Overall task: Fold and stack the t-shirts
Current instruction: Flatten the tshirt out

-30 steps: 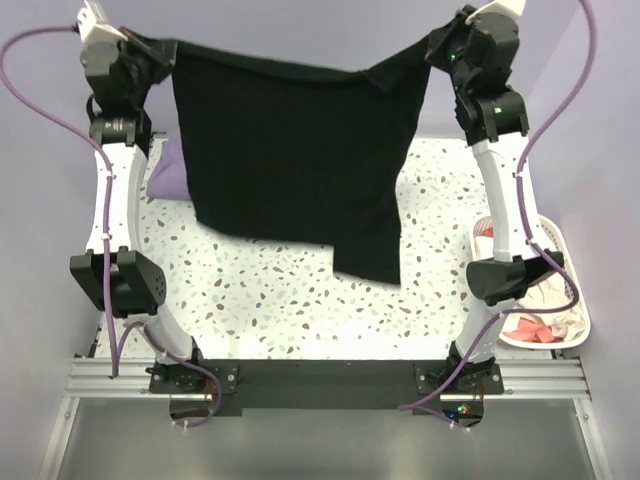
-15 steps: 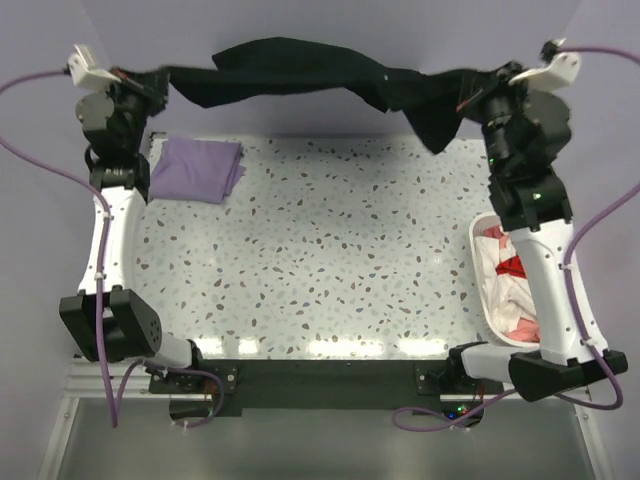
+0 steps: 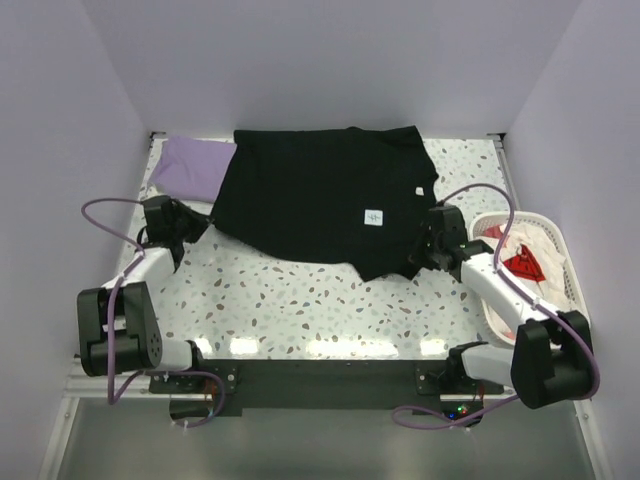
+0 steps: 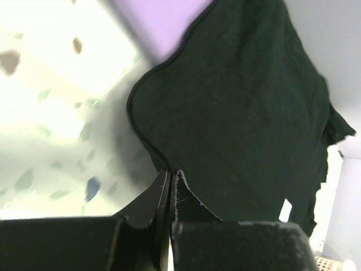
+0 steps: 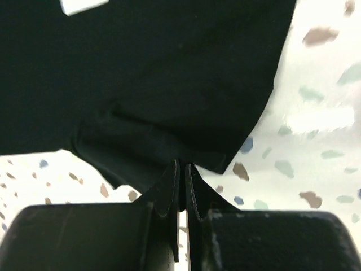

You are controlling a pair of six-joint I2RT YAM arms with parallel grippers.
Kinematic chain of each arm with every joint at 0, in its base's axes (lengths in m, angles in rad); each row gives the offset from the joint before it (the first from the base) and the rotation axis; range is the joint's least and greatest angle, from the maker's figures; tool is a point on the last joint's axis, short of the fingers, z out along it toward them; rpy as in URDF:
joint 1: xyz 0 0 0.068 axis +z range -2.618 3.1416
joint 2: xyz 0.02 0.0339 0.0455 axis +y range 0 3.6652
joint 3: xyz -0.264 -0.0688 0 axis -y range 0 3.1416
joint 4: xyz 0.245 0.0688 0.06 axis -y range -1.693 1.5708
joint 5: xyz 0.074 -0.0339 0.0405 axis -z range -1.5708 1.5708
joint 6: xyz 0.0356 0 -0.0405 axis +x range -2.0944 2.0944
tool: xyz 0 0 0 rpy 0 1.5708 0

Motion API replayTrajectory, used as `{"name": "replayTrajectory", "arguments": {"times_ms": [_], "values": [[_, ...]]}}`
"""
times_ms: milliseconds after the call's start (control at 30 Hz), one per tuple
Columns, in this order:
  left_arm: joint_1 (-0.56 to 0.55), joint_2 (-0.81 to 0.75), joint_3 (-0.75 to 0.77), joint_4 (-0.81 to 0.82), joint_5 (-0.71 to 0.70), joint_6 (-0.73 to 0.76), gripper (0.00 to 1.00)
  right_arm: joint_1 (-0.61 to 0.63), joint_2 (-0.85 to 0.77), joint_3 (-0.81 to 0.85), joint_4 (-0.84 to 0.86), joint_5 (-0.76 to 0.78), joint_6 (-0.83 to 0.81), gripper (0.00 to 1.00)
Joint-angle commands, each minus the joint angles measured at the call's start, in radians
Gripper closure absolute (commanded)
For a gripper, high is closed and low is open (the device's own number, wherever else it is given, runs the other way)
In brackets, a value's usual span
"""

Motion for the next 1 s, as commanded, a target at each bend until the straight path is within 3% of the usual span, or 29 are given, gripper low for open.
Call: {"name": "replayTrajectory", "arguments": {"times_ms": [0,300,533,733,867,900,967], "values": [[0.012,-0.059,-0.054,0.02,-0.006,-0.015,1.0,0.0,-0.03,-0.075,0.059,-0.123,0.023,1.0],[0.012,-0.233,-0.128,-0.19,-0.093,0.046,1.0,0.038,-0.136,-0.235,0.032,-0.223,0.055,1.0],[0.014,-0.341,-0.16,-0.295,-0.14,0.11,1.0,0.383,-0.204,-0.249,-0.033,-0.126,0.203,1.0],[0.012,-0.395,-0.177,-0.342,-0.153,0.135,1.0,0.57,-0.178,-0.258,-0.036,-0.062,0.297,1.0],[0.014,-0.393,-0.19,-0.335,-0.15,0.15,1.0,0.618,-0.107,-0.224,-0.046,-0.005,0.302,1.0],[0.012,-0.39,-0.191,-0.335,-0.146,0.15,1.0,0.618,-0.089,-0.218,-0.051,0.003,0.297,0.98],[0.014,-0.384,-0.19,-0.336,-0.137,0.153,1.0,0.618,-0.095,-0.194,-0.077,0.044,0.287,0.83]]}}
